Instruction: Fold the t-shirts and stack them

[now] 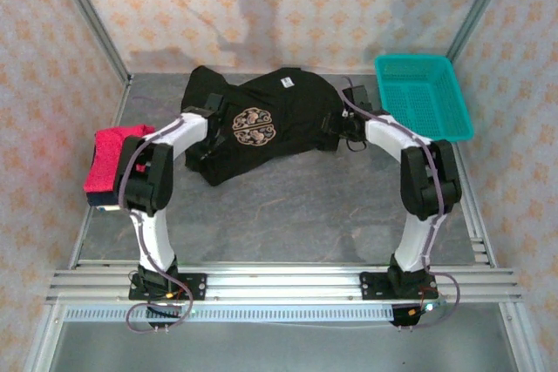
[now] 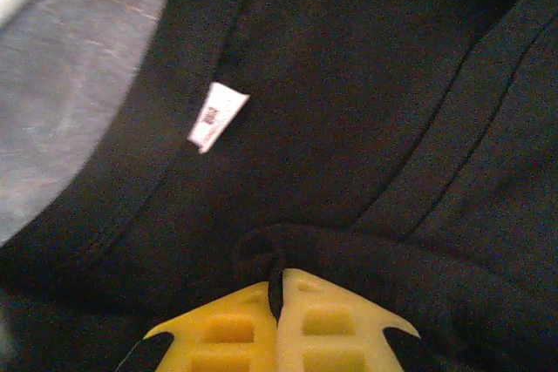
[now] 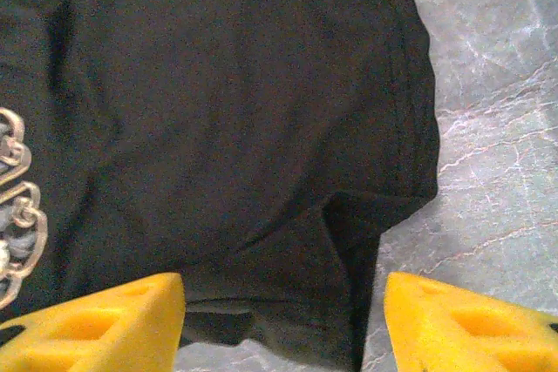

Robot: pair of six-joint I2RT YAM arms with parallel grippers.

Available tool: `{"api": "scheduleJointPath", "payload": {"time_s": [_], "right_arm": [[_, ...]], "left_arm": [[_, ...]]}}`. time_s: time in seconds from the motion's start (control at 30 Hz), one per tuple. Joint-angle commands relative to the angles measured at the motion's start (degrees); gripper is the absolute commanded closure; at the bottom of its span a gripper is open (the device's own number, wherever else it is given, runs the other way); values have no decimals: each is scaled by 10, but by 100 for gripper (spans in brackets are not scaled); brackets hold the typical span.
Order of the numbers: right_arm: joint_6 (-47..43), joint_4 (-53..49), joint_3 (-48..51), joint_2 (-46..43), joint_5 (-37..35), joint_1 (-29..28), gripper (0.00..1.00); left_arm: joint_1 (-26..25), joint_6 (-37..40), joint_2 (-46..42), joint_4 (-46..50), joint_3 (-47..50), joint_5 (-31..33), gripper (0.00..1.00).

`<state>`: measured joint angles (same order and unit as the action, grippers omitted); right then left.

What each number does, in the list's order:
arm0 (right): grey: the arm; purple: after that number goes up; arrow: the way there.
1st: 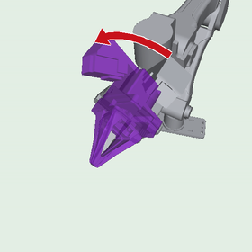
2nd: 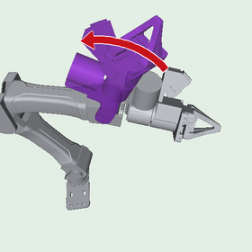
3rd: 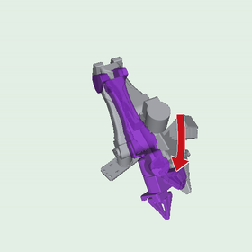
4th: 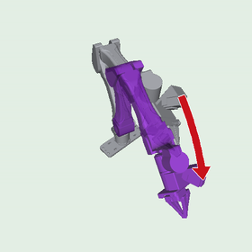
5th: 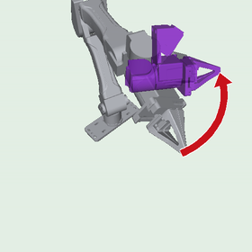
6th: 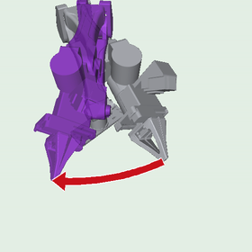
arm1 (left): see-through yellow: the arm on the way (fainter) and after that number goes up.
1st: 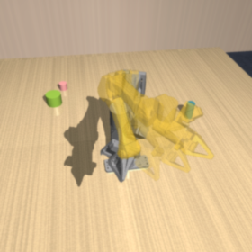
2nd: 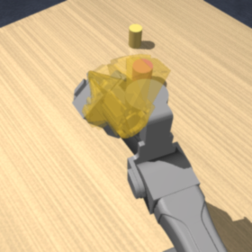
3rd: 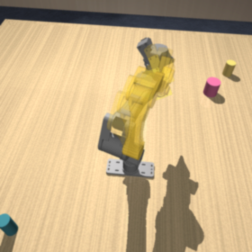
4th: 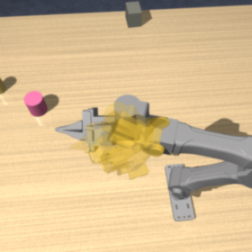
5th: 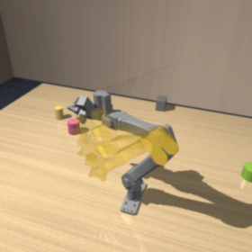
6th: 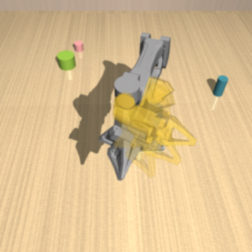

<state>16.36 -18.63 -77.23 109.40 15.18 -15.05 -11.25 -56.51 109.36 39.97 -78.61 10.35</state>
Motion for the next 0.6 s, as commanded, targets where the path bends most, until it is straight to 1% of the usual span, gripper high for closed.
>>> {"api": "scheduleJointPath", "payload": {"time_s": [0.0, 0.07, 0.2, 0.23, 0.33, 0.4, 0.43, 0.57], "right_arm": [[25, -52, -42, 33, 19, -2, 43], [36, -52, -44, 47, 32, -2, 45], [49, -46, -38, 57, 53, -2, 58], [49, -43, -34, 56, 53, -2, 63], [50, -42, -24, 40, 49, -2, 87], [49, -39, -11, 22, 50, -2, 99], [49, -33, 0, 10, 55, -2, 100], [48, -18, 46, -30, 87, -2, 100]], "left_arm": [[0, 11, -76, 23, 27, 45, 100], [-2, 11, -106, 25, 47, 49, 100], [-2, 11, -143, 30, 71, 42, 100], [-2, 10, -149, 31, 74, 42, 100], [-5, 11, -161, 33, 86, 45, 100], [-7, 11, -165, 34, 93, 43, 100], [-8, 11, -167, 33, 98, 43, 100], [-16, 7, -179, 33, 119, 46, 100]]}}
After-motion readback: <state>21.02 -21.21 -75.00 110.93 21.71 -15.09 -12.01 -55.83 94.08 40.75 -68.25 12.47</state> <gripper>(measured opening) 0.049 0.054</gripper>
